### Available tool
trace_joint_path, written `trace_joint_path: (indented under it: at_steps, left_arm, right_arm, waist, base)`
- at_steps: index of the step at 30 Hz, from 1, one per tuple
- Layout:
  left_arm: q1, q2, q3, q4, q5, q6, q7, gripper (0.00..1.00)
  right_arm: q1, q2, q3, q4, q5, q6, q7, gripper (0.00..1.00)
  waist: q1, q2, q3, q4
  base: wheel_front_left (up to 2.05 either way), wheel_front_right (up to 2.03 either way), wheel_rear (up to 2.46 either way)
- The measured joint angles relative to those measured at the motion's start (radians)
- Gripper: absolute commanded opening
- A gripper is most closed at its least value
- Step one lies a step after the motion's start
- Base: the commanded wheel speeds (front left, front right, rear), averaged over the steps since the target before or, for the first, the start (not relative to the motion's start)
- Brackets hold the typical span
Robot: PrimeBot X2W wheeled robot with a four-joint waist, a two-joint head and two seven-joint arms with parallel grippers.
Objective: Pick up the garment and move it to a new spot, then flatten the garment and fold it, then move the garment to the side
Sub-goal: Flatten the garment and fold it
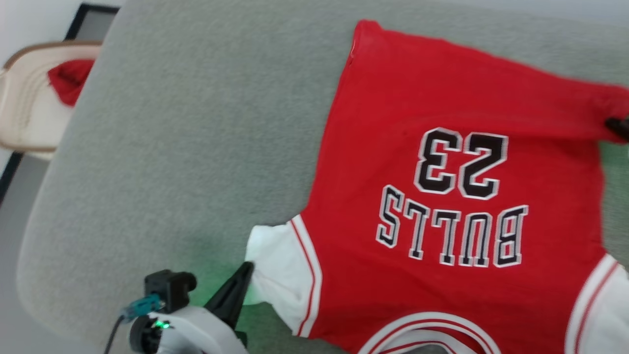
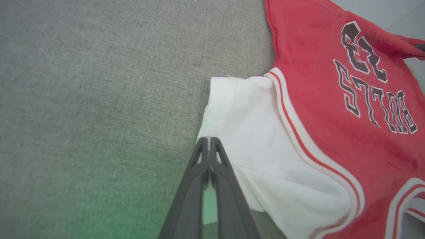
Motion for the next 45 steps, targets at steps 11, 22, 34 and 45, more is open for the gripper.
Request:
trace_joint_path:
  at_steps: [11, 22, 34, 45]
  left_arm:
    - [0.070, 0.090, 0.035, -0.097, -0.013, 0.068, 0.004, 0.00]
    - [0.094, 0.116, 0.036, -0.148, -0.015, 0.099, 0.018, 0.00]
    - [0.104, 0.118, 0.034, -0.145, -0.018, 0.102, 0.021, 0.00]
    - [0.128, 0.125, 0.032, -0.148, -0.022, 0.109, 0.019, 0.00]
  right_arm:
    - [0.306, -0.072, -0.052, -0.238, 0.097, 0.000, -0.061, 0.00]
    - [0.656, -0.004, -0.216, -0.329, 0.089, 0.000, -0.098, 0.00]
    - [0.748, 0.131, -0.316, -0.333, -0.020, 0.000, -0.154, 1.00]
    - [0.871, 0.126, -0.399, -0.520, -0.061, 0.001, -0.076, 1.00]
  waist:
    - [-0.0001, 0.0000, -0.063, -0.125]
    - [0.0000, 0.0000, -0.103, -0.200]
    - [0.0000, 0.0000, -0.117, -0.217]
    - [0.0000, 0.0000, -0.139, -0.217]
  base:
    - [0.00, 0.00, 0.00]
    - [0.00, 0.00, 0.00]
    - [0.00, 0.00, 0.00]
    - [0.00, 0.00, 0.00]
